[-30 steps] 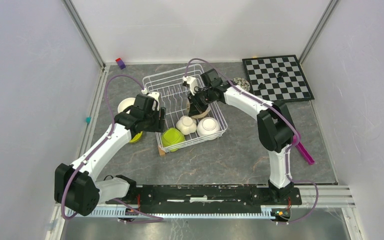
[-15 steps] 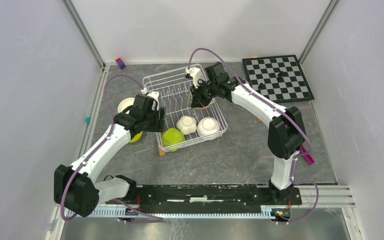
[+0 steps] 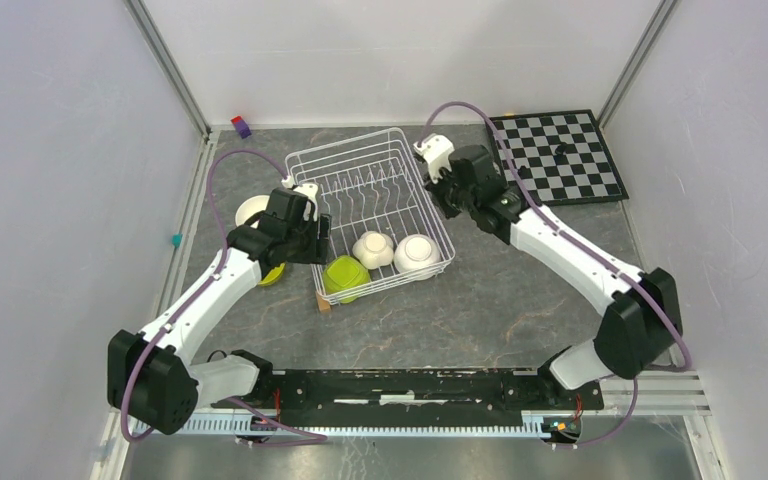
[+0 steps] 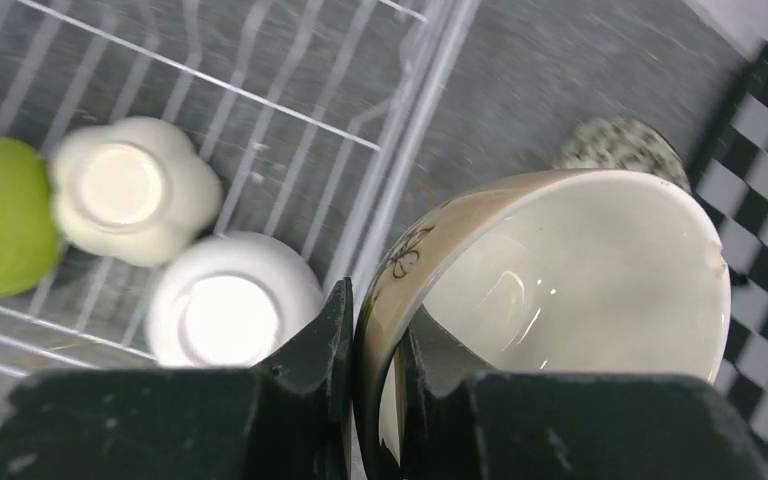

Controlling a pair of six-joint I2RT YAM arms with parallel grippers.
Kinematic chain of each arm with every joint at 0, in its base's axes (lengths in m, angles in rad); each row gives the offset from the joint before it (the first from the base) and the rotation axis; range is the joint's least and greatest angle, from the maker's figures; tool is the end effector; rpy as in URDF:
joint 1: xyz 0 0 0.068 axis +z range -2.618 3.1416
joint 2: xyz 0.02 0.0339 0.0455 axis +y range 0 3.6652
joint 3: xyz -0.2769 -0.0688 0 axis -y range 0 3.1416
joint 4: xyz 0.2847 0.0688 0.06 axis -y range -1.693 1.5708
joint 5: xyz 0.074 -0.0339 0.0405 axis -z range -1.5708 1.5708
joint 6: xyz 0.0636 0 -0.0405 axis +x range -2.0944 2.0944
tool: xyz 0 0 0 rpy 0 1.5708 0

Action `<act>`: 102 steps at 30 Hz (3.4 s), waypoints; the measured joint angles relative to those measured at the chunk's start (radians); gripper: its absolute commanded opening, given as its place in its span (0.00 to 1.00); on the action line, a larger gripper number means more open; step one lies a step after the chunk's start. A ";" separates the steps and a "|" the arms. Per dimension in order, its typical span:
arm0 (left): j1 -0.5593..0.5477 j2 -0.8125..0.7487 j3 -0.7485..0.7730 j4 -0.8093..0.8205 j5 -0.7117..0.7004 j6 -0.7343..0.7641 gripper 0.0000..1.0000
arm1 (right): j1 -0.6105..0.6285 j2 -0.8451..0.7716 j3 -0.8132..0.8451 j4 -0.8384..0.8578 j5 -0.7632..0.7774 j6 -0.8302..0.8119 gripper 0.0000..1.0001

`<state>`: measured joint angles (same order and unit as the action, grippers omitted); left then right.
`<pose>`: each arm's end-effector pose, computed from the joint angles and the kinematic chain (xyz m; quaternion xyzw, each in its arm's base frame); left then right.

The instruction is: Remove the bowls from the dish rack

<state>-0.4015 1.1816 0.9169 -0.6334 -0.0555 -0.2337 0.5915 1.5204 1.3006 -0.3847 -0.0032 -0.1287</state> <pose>0.2693 -0.1105 0.2456 0.0700 0.9411 -0.0781 0.3216 0.3404 0.2289 0.3083 -0.3127 0.8285 0.1079 0.4519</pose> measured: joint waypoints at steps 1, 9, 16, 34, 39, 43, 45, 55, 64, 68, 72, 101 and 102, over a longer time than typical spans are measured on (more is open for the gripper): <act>0.000 -0.001 0.000 0.000 0.000 0.000 0.71 | 0.000 -0.028 -0.044 0.021 0.052 0.005 0.00; 0.000 -0.005 0.000 0.000 0.000 0.000 0.71 | -0.005 -0.104 -0.278 0.111 0.325 0.039 0.00; 0.000 -0.006 0.000 0.000 0.001 0.000 0.71 | -0.008 -0.084 -0.329 0.134 0.409 0.105 0.00; 0.000 -0.006 0.000 0.000 0.001 0.000 0.71 | -0.050 0.128 -0.328 0.155 0.383 0.208 0.00; 0.000 -0.006 0.000 0.000 0.001 0.000 0.71 | -0.065 0.186 -0.321 0.157 0.361 0.219 0.03; 0.000 -0.006 0.000 0.000 0.001 0.000 0.71 | -0.070 0.224 -0.304 0.151 0.366 0.225 0.09; 0.000 -0.006 0.000 0.000 0.001 0.000 0.71 | -0.070 0.227 -0.300 0.151 0.372 0.226 0.10; 0.000 -0.006 0.000 0.000 0.001 0.000 0.71 | -0.070 0.227 -0.292 0.152 0.414 0.224 0.43; 0.000 -0.006 0.000 0.000 0.002 0.000 0.71 | -0.070 0.116 -0.293 0.167 0.441 0.211 0.45; 0.000 -0.006 0.000 0.000 0.002 0.000 0.71 | -0.070 0.021 -0.293 0.182 0.449 0.202 0.47; 0.000 -0.006 0.000 0.000 0.002 0.000 0.71 | -0.071 -0.061 -0.293 0.193 0.420 0.178 0.53; 0.000 -0.013 0.000 -0.004 -0.002 0.000 0.76 | 0.230 0.282 -0.017 0.107 -0.055 -0.090 0.90; 0.000 -0.018 0.000 -0.005 -0.005 0.000 0.76 | 0.230 0.295 -0.009 0.111 -0.052 -0.091 0.90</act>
<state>-0.4015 1.1633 0.9169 -0.6384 -0.0608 -0.2340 0.8219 1.8156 1.2919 -0.2733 -0.0555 -0.2199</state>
